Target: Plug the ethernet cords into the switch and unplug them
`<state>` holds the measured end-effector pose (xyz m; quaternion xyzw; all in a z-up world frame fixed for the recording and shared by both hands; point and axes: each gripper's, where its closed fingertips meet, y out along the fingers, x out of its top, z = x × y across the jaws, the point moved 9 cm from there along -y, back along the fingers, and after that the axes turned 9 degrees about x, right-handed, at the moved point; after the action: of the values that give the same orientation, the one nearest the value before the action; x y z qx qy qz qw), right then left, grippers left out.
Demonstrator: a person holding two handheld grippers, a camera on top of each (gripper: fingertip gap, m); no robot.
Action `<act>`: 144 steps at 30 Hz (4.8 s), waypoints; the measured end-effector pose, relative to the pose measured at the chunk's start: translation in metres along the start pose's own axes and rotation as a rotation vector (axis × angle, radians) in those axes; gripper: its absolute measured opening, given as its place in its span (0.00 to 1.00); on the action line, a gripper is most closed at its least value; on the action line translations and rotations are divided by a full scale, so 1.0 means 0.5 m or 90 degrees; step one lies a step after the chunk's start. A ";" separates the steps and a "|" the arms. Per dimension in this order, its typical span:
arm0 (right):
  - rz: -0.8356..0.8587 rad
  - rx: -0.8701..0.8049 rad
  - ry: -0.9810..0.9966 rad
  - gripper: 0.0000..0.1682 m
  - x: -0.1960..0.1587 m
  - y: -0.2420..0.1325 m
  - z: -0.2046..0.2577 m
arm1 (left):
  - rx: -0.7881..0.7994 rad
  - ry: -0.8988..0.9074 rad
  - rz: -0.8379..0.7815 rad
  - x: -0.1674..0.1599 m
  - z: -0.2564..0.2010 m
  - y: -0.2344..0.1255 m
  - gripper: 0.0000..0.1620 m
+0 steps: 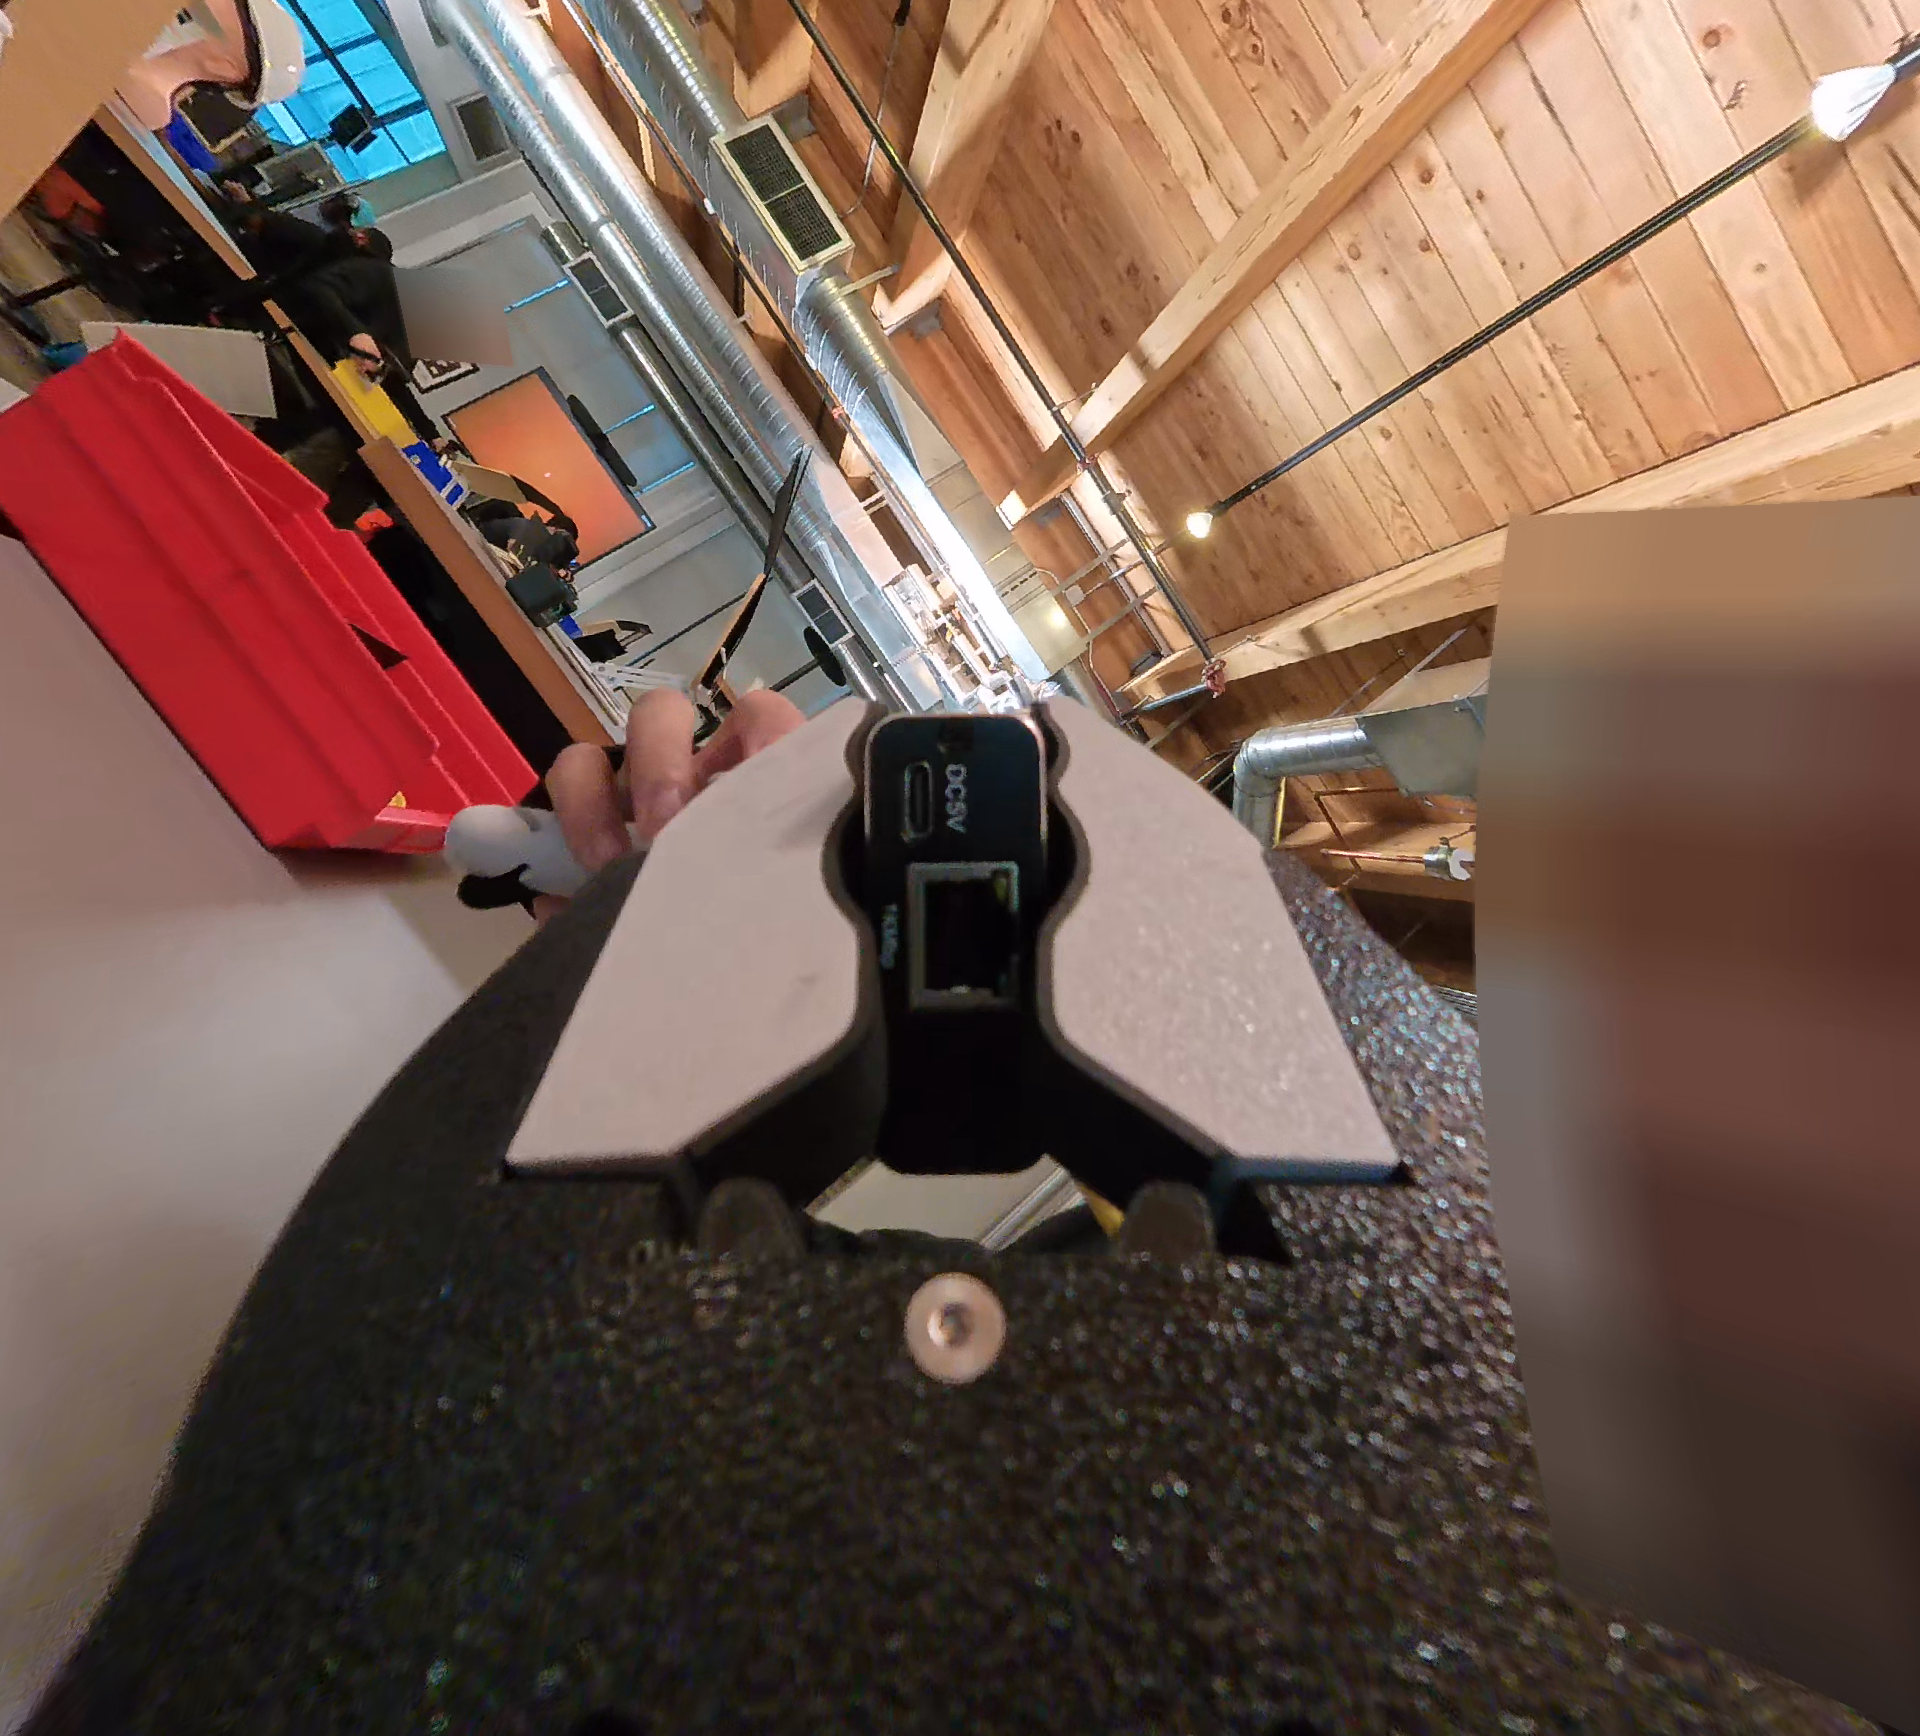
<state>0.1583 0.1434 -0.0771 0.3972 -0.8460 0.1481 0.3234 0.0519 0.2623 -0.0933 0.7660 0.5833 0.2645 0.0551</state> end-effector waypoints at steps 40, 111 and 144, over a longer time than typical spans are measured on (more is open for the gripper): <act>-0.367 -0.025 0.697 0.08 -0.079 0.045 -0.022 | 0.126 0.223 -0.080 0.040 -0.021 -0.026 0.34; -0.303 0.013 0.627 0.08 -0.048 0.015 -0.037 | 0.158 0.745 0.070 0.017 -0.049 -0.024 0.45; -0.274 0.032 0.600 0.08 -0.041 0.016 -0.035 | 0.140 0.720 0.085 0.009 -0.047 -0.018 0.47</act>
<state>0.1696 0.1692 -0.0774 0.4602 -0.5040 0.2612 0.6827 0.0340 0.2641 -0.0753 0.5420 0.4962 0.5736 -0.3618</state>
